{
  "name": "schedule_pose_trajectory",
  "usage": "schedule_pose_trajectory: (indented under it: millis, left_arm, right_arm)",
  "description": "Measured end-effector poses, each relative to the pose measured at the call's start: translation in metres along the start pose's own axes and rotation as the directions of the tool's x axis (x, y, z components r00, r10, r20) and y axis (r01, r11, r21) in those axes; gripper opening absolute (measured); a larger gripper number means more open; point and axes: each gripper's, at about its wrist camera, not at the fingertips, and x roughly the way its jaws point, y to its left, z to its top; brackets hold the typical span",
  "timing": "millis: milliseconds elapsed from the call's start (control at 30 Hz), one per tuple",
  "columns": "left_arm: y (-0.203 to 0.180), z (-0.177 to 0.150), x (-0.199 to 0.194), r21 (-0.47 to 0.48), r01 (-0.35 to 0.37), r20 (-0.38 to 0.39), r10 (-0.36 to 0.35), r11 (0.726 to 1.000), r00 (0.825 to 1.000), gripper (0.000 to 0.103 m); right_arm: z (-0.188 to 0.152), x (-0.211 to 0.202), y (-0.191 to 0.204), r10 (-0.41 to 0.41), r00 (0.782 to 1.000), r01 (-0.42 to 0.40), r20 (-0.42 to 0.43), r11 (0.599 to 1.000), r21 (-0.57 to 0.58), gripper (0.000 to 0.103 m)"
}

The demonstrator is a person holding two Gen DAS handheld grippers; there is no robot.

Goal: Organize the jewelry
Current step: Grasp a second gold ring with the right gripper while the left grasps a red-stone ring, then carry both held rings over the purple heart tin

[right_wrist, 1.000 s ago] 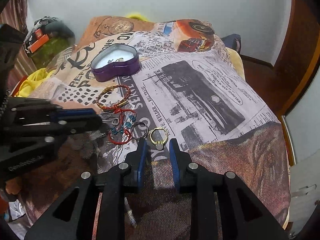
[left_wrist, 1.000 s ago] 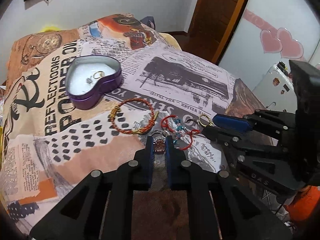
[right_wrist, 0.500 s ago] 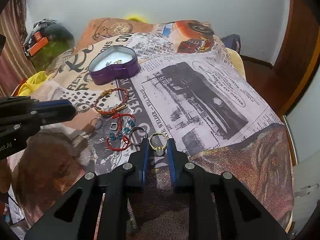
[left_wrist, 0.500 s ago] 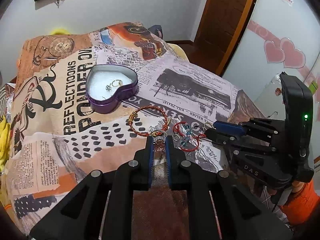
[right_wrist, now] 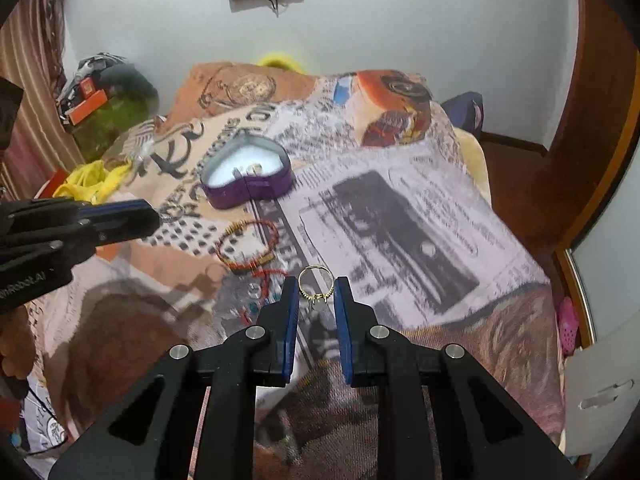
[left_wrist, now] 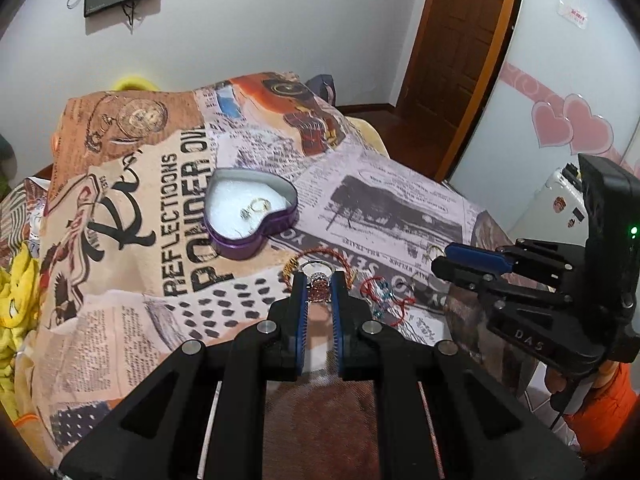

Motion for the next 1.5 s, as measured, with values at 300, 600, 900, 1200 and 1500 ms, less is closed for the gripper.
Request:
schedule_pose_trajectory:
  millis: [300, 600, 900, 1200, 1500]
  left_arm:
    - [0.015, 0.016, -0.008, -0.008, -0.042, 0.050, 0.042, 0.999, 0.998, 0.010]
    - [0.034, 0.031, 0.000, -0.022, -0.063, 0.064, 0.064, 0.998, 0.996, 0.010]
    - [0.048, 0.045, 0.015, -0.027, -0.077, 0.065, 0.078, 0.997, 0.995, 0.010]
    - [0.059, 0.061, 0.040, -0.031, -0.073, 0.048, 0.074, 0.997, 0.996, 0.010]
    - [0.074, 0.069, 0.067, -0.048, -0.050, 0.005, 0.050, 0.998, 0.999, 0.010]
  right_arm:
    - [0.033, -0.002, 0.010, 0.008, 0.997, -0.005, 0.073, 0.999, -0.035, 0.016]
    - [0.056, 0.002, 0.016, 0.030, 0.992, -0.023, 0.125, 0.998, -0.054, 0.016]
    - [0.074, 0.020, 0.019, 0.052, 0.990, -0.044, 0.134, 0.997, -0.060, 0.016]
    - [0.089, 0.042, 0.021, 0.081, 0.990, -0.072, 0.114, 0.994, -0.078, 0.016]
    - [0.106, 0.069, 0.024, 0.126, 0.990, -0.118, 0.062, 0.986, -0.115, 0.016]
